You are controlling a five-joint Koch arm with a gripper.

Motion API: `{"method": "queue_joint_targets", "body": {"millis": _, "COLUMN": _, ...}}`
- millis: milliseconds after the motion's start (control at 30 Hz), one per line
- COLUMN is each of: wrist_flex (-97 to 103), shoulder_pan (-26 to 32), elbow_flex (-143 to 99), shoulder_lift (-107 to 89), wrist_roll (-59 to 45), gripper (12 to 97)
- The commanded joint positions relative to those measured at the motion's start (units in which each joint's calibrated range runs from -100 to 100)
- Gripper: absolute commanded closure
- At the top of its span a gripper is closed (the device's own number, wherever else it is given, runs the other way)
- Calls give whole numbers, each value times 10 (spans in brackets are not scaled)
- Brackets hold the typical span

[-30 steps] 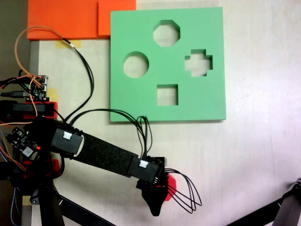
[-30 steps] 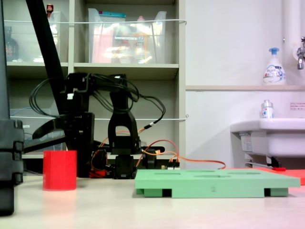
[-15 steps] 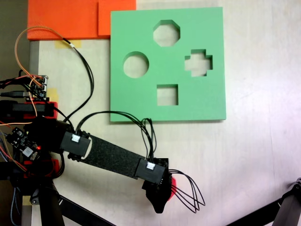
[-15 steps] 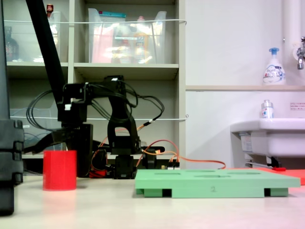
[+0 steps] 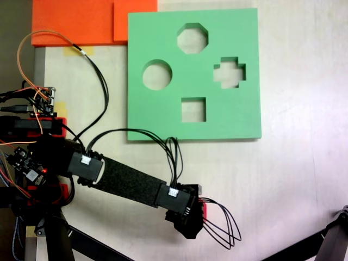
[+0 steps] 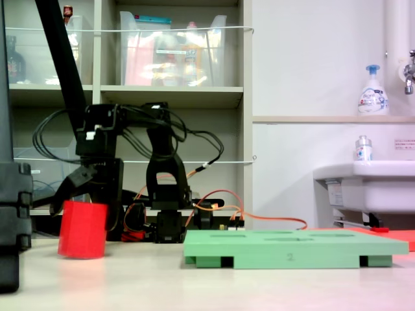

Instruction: Put the octagonal pillar block into the corresponding hole

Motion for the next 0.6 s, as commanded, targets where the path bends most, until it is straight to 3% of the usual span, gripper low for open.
{"method": "queue_joint_targets", "body": {"millis": 0, "wrist_flex": -22, "shoulder_pan": -3, "elbow_flex": -12, "shoulder_lift": 5, "wrist_roll": -4, "gripper": 714}}
{"method": "queue_joint_targets", "body": {"millis": 567, "wrist_flex": -172, "shoulder_pan": -2, "elbow_flex": -14, "shoulder_lift": -115, "wrist_roll": 25, "gripper": 730}}
